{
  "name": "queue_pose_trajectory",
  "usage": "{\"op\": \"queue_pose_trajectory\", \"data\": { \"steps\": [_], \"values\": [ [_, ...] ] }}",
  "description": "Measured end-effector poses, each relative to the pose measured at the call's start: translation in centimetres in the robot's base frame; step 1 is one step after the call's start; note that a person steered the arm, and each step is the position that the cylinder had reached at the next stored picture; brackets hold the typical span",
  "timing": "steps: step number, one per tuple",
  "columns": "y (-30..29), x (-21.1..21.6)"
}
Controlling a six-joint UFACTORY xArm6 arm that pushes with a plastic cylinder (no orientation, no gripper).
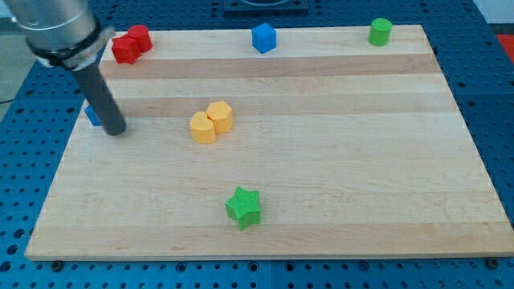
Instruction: Place the red star to the right side of the blue cube
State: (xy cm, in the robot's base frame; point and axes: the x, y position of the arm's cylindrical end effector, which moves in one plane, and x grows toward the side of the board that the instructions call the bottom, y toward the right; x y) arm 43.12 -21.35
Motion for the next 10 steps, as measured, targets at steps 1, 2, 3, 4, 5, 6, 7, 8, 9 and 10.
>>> {"op": "queue_pose_trajectory", "data": {
  "steps": [1, 2, 3, 4, 5, 6, 7, 8, 9, 10],
  "values": [
    [5.3, 0.0],
    [8.3, -0.8],
    [11.7, -0.8],
    [14.8, -0.9],
    [15.2, -3.1],
    [17.5, -3.9],
    [22.3, -3.9],
    [28.0, -3.9],
    [32.9, -3.9],
    [33.2, -6.2]
  ]
}}
